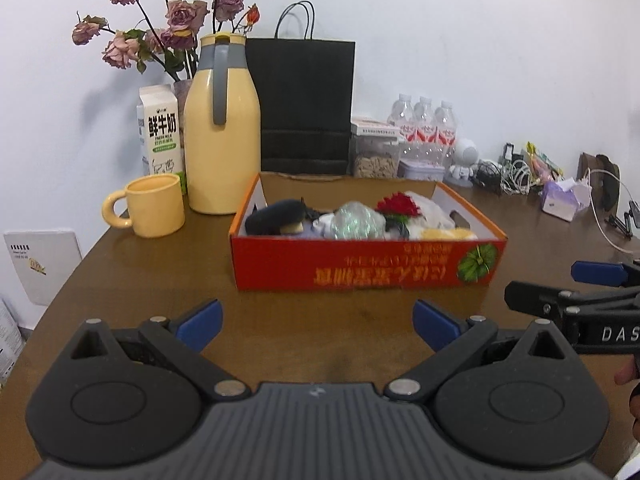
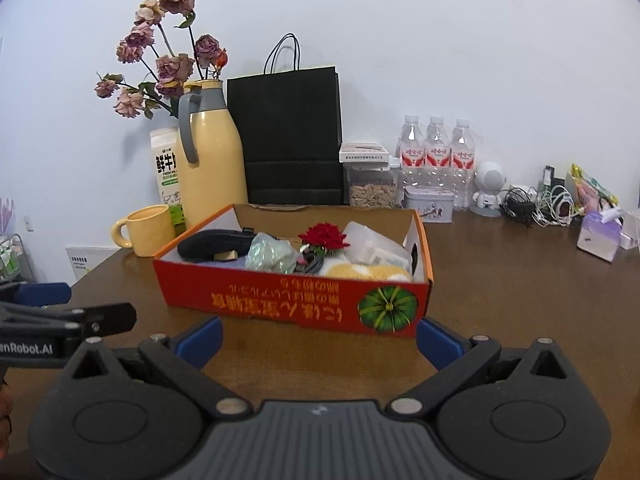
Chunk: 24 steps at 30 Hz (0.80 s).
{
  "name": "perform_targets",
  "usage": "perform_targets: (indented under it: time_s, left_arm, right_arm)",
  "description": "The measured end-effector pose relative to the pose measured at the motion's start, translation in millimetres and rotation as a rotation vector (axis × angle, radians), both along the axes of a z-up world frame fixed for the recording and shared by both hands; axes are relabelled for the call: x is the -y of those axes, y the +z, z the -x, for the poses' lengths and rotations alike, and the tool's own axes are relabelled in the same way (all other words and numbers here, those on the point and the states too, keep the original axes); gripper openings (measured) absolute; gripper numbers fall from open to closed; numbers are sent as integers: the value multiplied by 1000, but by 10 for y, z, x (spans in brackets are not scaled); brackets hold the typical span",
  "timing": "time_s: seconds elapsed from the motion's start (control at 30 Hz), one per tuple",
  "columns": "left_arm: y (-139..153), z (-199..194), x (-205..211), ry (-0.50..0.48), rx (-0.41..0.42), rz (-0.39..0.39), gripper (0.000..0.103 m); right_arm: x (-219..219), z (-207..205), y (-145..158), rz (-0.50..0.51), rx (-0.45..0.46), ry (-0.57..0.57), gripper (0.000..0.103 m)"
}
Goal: Organize objects
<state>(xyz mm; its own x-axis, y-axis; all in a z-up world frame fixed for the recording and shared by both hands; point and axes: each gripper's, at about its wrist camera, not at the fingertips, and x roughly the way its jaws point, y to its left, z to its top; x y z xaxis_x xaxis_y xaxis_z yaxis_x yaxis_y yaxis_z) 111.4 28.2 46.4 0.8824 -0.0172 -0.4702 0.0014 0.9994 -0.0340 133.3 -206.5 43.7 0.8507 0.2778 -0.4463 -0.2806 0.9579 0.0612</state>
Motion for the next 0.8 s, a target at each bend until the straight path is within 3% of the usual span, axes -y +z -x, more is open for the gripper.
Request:
perform_targets:
  time_s: [0.3, 0.8]
  left_arm:
    - [-50, 191, 88, -12, -14, -4, 103]
    - [-36, 193, 89, -10, -15, -6, 103]
  right_arm:
    - [70, 157, -71, -8, -23, -11, 103]
    - [77, 189, -50, -8, -19, -7, 103]
